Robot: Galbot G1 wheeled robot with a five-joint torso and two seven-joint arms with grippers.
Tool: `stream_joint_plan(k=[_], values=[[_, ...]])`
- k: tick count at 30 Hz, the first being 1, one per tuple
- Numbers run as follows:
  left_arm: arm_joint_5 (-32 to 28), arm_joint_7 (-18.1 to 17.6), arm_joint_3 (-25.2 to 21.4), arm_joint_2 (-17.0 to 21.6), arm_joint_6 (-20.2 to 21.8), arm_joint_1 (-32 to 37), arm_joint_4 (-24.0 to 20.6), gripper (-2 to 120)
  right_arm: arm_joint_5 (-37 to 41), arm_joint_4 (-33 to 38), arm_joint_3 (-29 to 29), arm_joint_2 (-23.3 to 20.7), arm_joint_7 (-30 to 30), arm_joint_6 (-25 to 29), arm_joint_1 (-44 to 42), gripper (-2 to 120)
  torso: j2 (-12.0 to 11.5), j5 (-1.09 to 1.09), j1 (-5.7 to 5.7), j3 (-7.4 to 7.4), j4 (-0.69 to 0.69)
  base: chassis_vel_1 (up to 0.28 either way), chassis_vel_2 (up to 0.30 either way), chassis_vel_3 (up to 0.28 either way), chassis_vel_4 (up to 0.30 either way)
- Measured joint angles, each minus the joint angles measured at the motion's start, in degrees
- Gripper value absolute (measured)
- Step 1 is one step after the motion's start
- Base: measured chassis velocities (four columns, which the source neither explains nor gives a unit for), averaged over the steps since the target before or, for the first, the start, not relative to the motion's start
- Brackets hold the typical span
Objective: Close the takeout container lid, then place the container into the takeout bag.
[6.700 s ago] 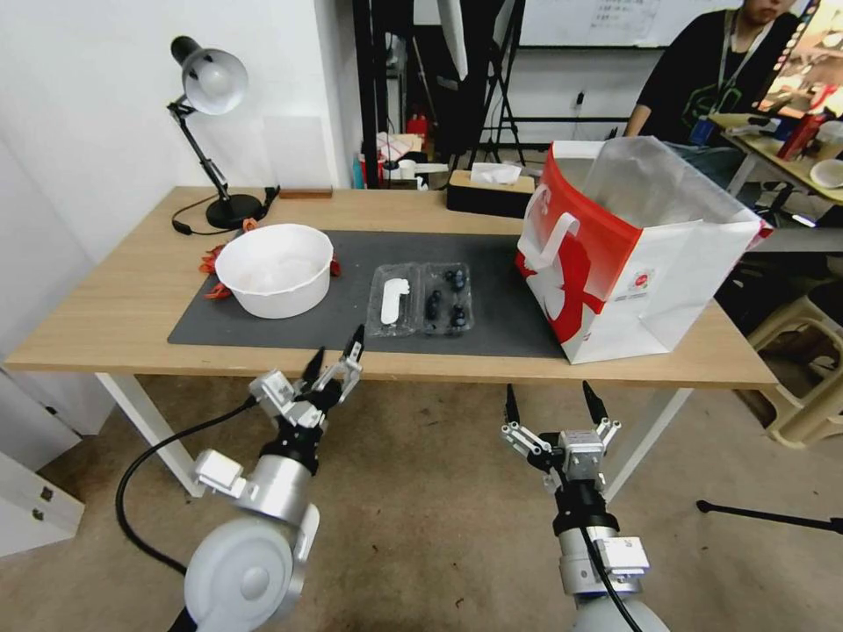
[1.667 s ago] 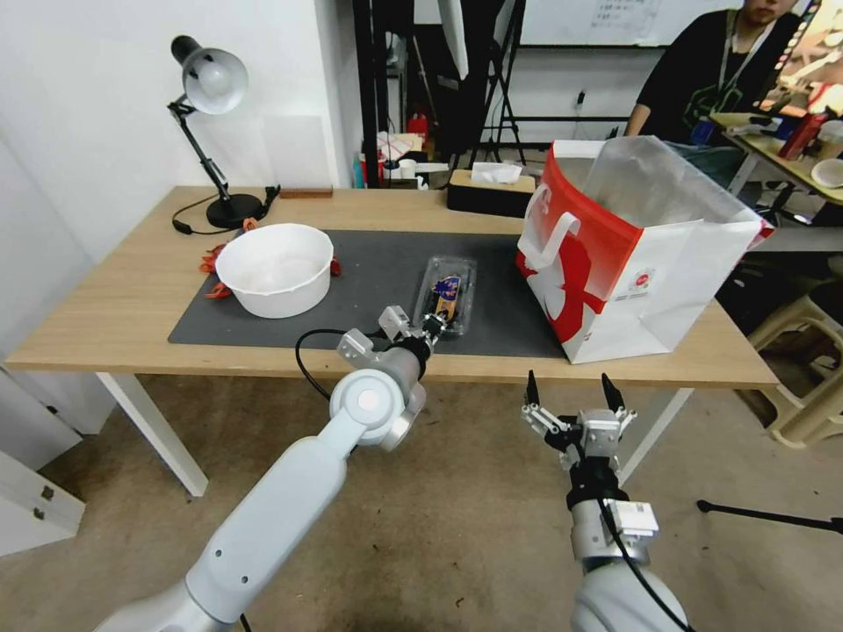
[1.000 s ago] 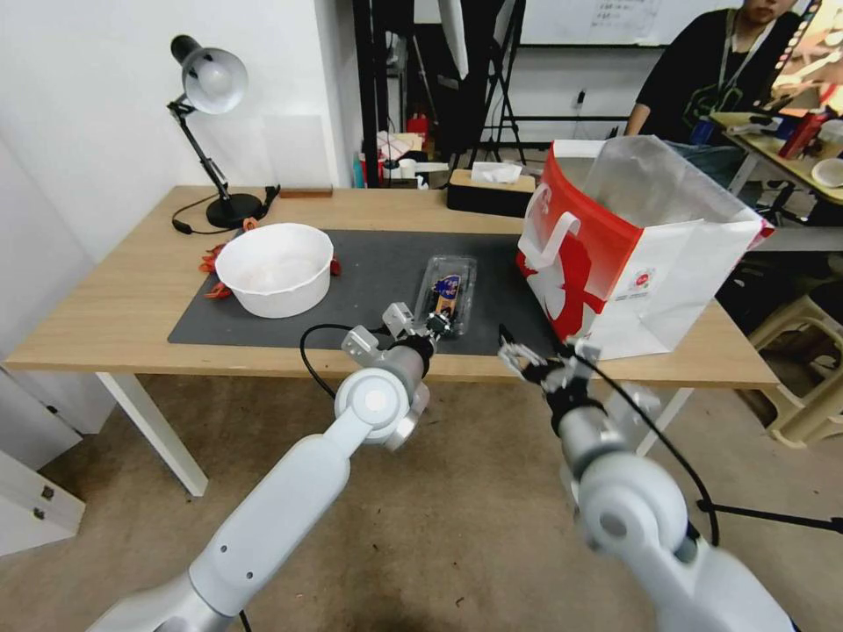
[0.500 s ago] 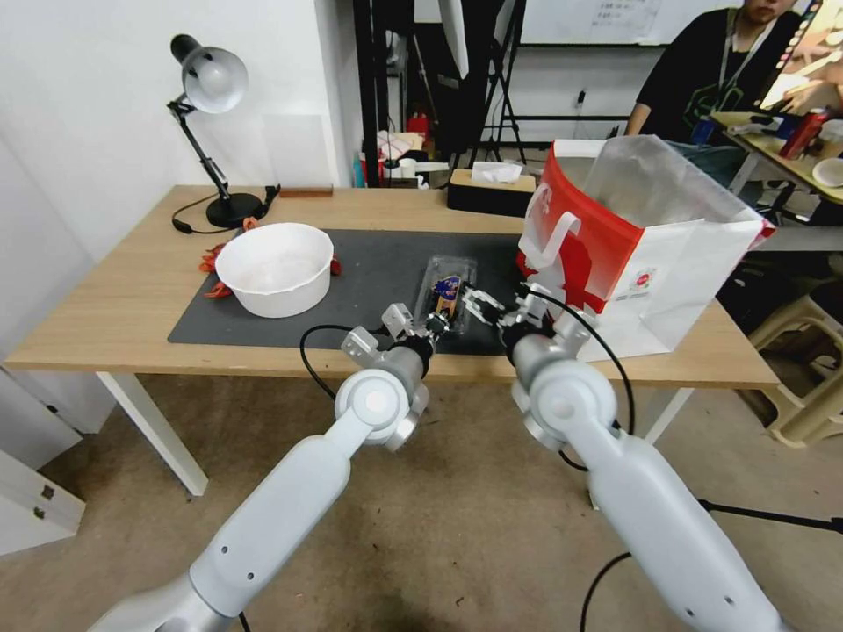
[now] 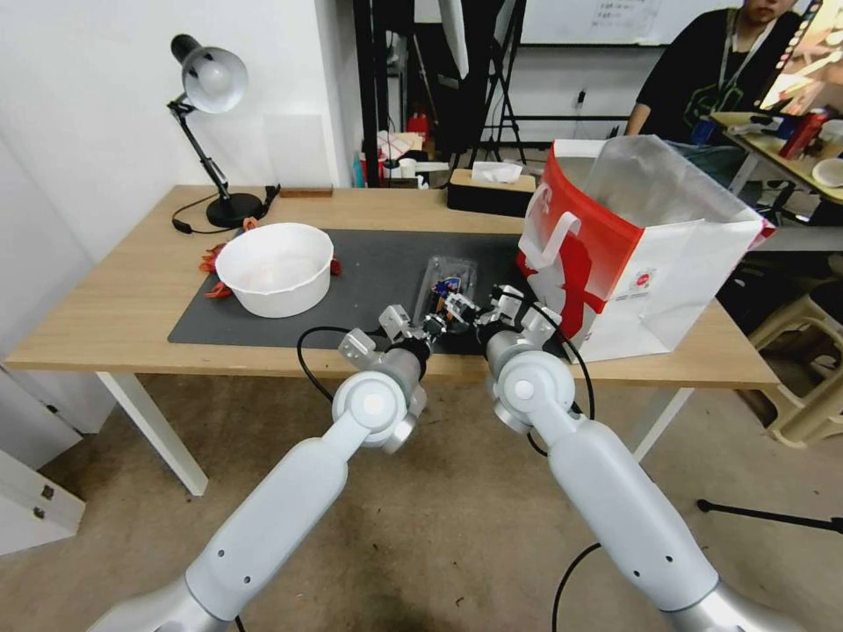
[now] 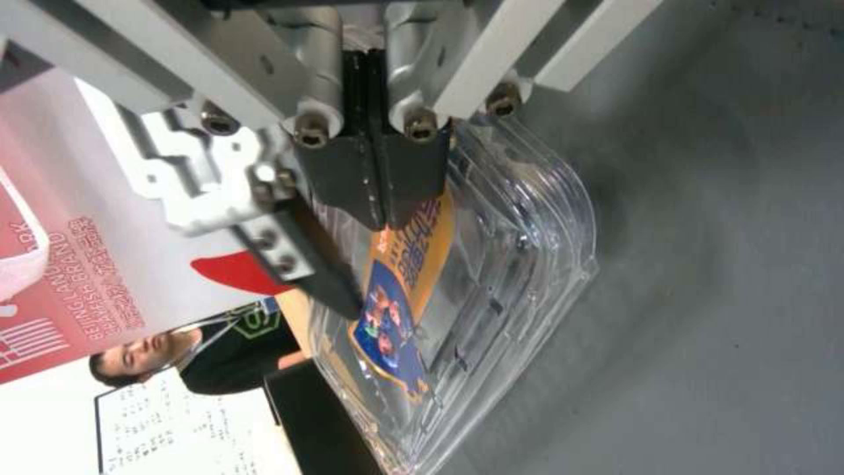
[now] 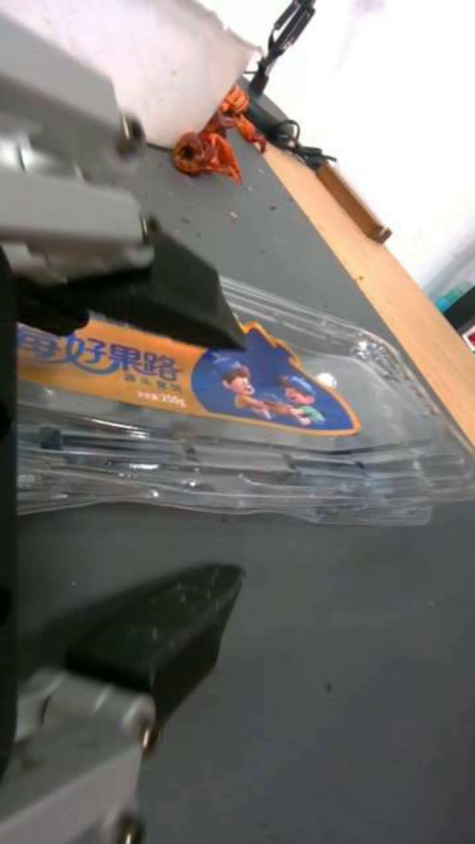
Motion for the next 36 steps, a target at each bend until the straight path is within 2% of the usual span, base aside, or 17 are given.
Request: stream_joint_plan(k=[3, 5, 7, 8, 11, 12, 14, 15, 17, 24, 26, 28, 30, 31, 34, 35, 36], values=[[0.16, 0.02, 0.03, 0.02, -0.05, 0.00, -0.03, 0, -0.29, -0.81, -0.13, 0.37, -0.26, -0.01, 0.22, 49, 0.01, 0.00, 0.00, 0.00, 0.00, 0.000, 0.000, 0.000, 0.000], [0.25, 0.03, 0.04, 0.02, -0.06, 0.00, -0.05, 0, -0.38, -1.02, -0.15, 0.47, -0.35, -0.01, 0.29, 45, 0.01, 0.00, 0.00, 0.00, 0.00, 0.000, 0.000, 0.000, 0.000], [0.32, 0.05, 0.05, 0.08, -0.07, 0.01, -0.06, 0, -0.51, -1.52, -0.17, 0.70, -0.48, -0.02, 0.47, 36, 0.01, 0.00, 0.00, 0.00, 0.00, 0.000, 0.000, 0.000, 0.000], [0.32, 0.05, 0.05, 0.08, -0.07, 0.01, -0.06, 0, -0.51, -1.52, -0.17, 0.70, -0.48, -0.02, 0.47, 36, 0.01, 0.00, 0.00, 0.00, 0.00, 0.000, 0.000, 0.000, 0.000], [0.70, 0.11, 0.05, 0.29, -0.09, 0.10, -0.10, 0, -0.77, -2.03, -0.11, 1.08, -0.68, -0.02, 0.64, 21, 0.01, 0.00, -0.01, 0.00, 0.00, 0.000, 0.000, 0.000, 0.000], [0.70, 0.11, 0.05, 0.29, -0.09, 0.10, -0.10, 0, -0.77, -2.03, -0.11, 1.08, -0.68, -0.02, 0.64, 21, 0.01, 0.00, -0.01, 0.00, 0.00, 0.000, 0.000, 0.000, 0.000], [2.04, 0.44, 0.04, 0.51, -0.24, 0.38, -0.34, 0, -0.97, -2.05, 0.00, 1.22, -0.71, -0.02, 0.64, 10, 0.01, 0.00, 0.00, 0.00, 0.00, 0.000, 0.000, 0.000, 0.000], [2.04, 0.44, 0.04, 0.51, -0.24, 0.38, -0.34, 0, -0.97, -2.05, 0.00, 1.22, -0.71, -0.02, 0.64, 10, 0.01, 0.00, 0.00, 0.00, 0.00, 0.000, 0.000, 0.000, 0.000], [5.21, 1.53, -0.07, 1.33, -0.68, 1.29, -1.58, 0, -1.12, -1.99, 0.05, 1.23, -0.73, -0.01, 0.58, 1, 0.01, 0.00, -0.01, 0.00, -0.01, 0.000, 0.000, 0.000, 0.000], [13.52, 3.76, -2.55, 4.73, -0.84, 5.15, -6.70, 0, -1.53, -1.72, 0.00, 1.08, -0.78, -0.01, 0.39, 0, 0.01, 0.00, -0.01, -0.01, 0.00, 0.000, 0.000, 0.000, 0.000], [19.86, 5.53, -4.59, 7.04, -0.73, 8.23, -9.96, 0, -1.82, -1.48, -0.06, 1.05, -0.84, 0.00, 0.30, 0, 0.01, -0.01, -0.02, -0.01, 0.00, 0.000, 0.000, 0.000, 0.000], [22.15, 6.08, -5.45, 7.73, -0.61, 9.32, -10.89, 0, -1.87, -1.42, -0.07, 1.04, -0.85, 0.00, 0.27, 0, 0.01, 0.00, -0.02, -0.01, 0.00, 0.000, 0.000, 0.000, 0.000], [29.10, 7.30, -7.93, 9.49, 0.41, 12.90, -13.72, 9, -2.02, -1.29, -0.17, 1.04, -0.87, 0.01, 0.22, 0, 0.01, -0.02, -0.02, -0.01, 0.00, 0.000, 0.000, 0.000, 0.000], [29.10, 7.30, -7.93, 9.49, 0.41, 12.90, -13.72, 9, -2.02, -1.29, -0.17, 1.04, -0.87, 0.01, 0.22, 0, 0.01, -0.02, -0.02, -0.01, 0.00, 0.000, 0.000, 0.000, 0.000], [37.78, 9.10, -11.60, 11.25, 1.26, 18.16, -16.35, 22, -2.21, -1.21, -0.38, 1.11, -0.86, 0.02, 0.22, 0, 0.01, -0.01, -0.02, -0.01, 0.00, 0.000, 0.000, 0.000, 0.000], [39.91, 9.46, -12.51, 11.77, 1.30, 19.51, -16.95, 27, -2.23, -1.19, -0.41, 1.18, -0.88, 0.02, 0.22, 0, 0.01, -0.01, -0.02, -0.01, 0.00, 0.000, 0.000, 0.000, 0.000], [39.91, 9.46, -12.51, 11.77, 1.30, 19.51, -16.95, 27, -2.23, -1.19, -0.41, 1.18, -0.88, 0.02, 0.22, 0, 0.01, -0.01, -0.02, -0.01, 0.00, 0.000, 0.000, 0.000, 0.000]])
